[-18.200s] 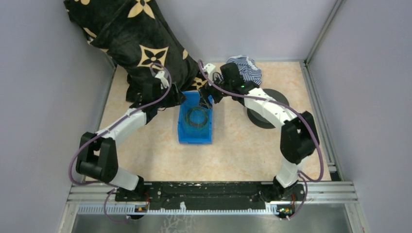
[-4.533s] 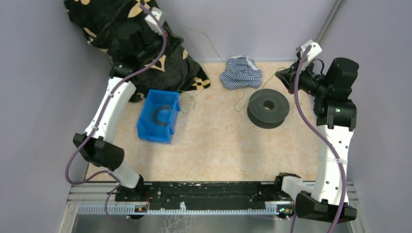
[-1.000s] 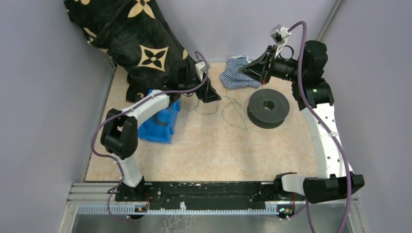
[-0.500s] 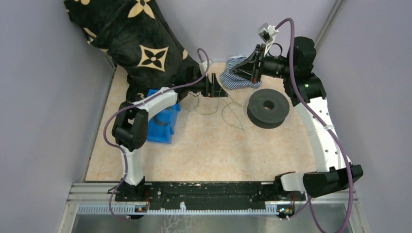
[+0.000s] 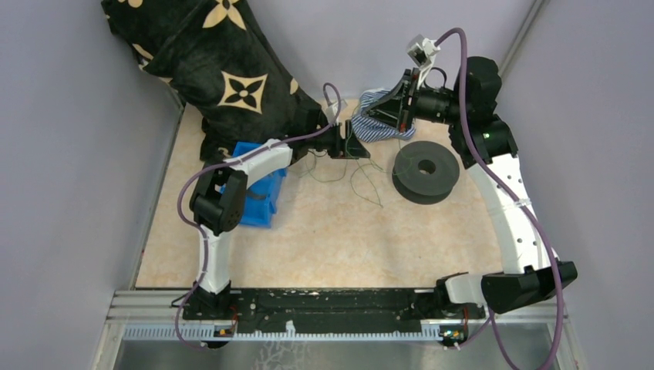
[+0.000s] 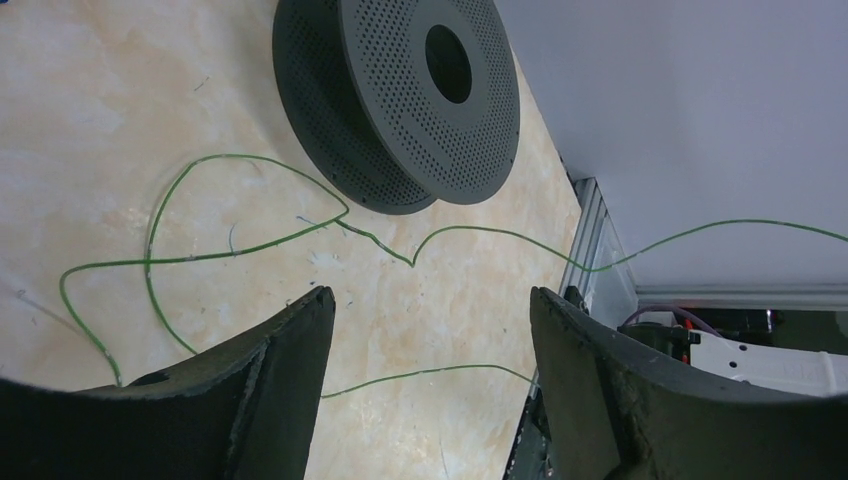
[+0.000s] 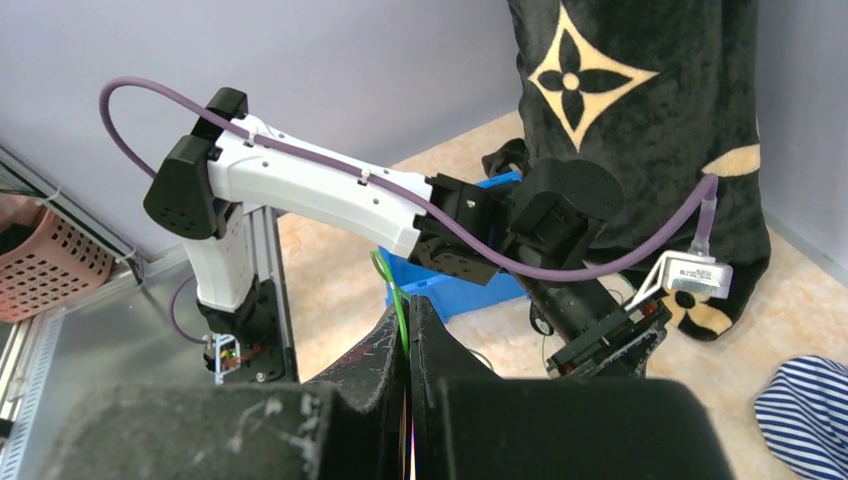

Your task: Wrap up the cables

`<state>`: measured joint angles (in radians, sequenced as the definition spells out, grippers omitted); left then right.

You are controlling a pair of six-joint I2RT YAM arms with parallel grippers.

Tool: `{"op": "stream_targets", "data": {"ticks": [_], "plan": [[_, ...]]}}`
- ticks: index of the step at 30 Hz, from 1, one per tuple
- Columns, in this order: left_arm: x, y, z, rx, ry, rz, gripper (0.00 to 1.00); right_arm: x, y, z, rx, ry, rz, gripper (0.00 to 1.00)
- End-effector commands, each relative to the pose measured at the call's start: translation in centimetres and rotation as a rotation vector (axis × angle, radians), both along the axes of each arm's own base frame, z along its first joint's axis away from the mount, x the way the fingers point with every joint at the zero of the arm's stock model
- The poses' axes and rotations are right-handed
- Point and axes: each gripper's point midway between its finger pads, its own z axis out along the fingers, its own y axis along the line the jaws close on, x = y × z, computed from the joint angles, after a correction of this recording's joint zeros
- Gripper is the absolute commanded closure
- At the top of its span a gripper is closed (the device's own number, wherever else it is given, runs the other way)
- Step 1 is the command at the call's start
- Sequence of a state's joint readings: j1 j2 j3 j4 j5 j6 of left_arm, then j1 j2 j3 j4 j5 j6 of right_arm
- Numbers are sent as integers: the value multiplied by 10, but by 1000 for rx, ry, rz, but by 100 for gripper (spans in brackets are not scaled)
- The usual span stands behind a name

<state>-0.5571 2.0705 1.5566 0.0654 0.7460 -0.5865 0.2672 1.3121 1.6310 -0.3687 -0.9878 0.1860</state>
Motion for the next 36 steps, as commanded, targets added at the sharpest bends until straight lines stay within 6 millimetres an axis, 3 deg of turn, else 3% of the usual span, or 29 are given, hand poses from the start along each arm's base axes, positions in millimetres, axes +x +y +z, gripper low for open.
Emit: {"op": "stream_targets", "data": {"ticks": [1,10,22,30,36], "plan": [[3,-16,8,-20,-10,-13,23,-8,2,19,17,-72,8,100],[2,-27,-3,-2,17,-13,25,-11,2,20,18,-76,9,100],[2,-46,-15,0,21,-42,35,-12,1,17,19,-76,9,100],[4,-55,-18,-8,21,-58,50,-12,0,11,15,-66,2,100],[8,-60,-9,-27,1,-73,72,-13,-3,5,4,-69,-22,100]]}}
